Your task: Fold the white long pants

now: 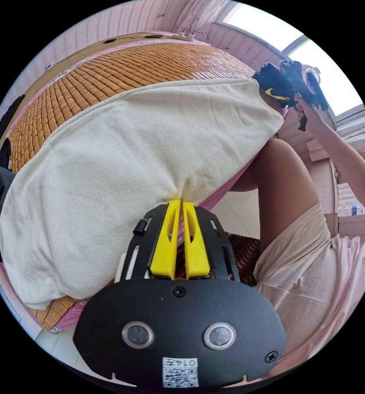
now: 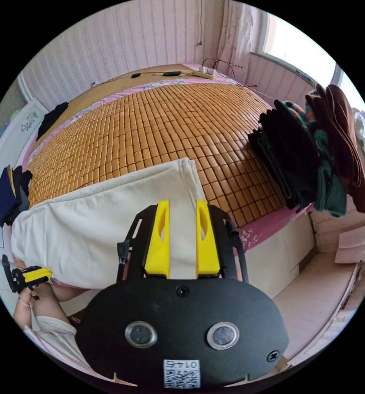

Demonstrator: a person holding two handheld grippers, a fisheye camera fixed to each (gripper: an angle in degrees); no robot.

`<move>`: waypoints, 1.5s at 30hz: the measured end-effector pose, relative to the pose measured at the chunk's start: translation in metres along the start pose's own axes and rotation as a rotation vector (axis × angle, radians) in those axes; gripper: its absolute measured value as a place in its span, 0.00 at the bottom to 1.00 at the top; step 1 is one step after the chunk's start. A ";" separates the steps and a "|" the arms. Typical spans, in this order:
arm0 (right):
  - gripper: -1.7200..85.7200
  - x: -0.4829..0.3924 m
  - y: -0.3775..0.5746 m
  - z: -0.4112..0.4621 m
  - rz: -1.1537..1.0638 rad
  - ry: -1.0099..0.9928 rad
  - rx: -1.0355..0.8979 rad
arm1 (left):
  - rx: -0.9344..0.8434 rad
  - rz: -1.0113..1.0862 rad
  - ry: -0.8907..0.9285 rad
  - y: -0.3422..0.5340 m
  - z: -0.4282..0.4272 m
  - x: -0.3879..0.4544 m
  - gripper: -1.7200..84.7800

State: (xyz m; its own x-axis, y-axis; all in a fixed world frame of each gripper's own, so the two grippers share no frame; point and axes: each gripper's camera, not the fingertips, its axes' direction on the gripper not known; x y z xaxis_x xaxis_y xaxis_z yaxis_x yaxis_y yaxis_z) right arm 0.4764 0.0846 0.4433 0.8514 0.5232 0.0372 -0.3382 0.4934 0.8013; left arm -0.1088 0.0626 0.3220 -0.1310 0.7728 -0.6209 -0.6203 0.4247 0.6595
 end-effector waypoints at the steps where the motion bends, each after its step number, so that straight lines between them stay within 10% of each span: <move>1: 0.16 -0.008 -0.018 0.007 -0.020 0.035 0.011 | -0.011 0.005 -0.005 -0.001 -0.001 0.002 0.01; 10: 0.08 -0.004 -0.094 0.094 0.093 -0.009 -0.213 | -0.060 0.022 -0.018 -0.003 -0.010 0.005 0.01; 21: 0.04 -0.055 -0.039 0.037 -0.022 0.120 0.073 | 0.007 0.001 0.023 0.027 -0.059 0.001 0.04; 26: 0.02 -0.196 0.018 0.039 -0.524 -0.244 -0.083 | 0.118 0.005 0.010 0.047 -0.096 0.009 0.03; 32: 0.01 -0.415 0.050 0.057 -1.082 -0.160 -0.126 | 0.157 -0.003 -0.053 0.028 -0.112 0.006 0.01; 45: 0.01 -0.563 0.001 0.155 -1.155 -0.028 -0.490 | 0.113 0.113 -0.158 0.038 -0.146 -0.021 0.01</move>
State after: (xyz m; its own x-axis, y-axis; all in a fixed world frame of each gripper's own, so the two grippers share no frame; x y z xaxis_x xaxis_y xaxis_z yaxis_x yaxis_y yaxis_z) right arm 0.0589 -0.3170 0.5159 0.7558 -0.3979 -0.5200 0.5013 0.8625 0.0687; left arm -0.2426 -0.0061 0.2982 -0.0663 0.8789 -0.4724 -0.5170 0.3747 0.7697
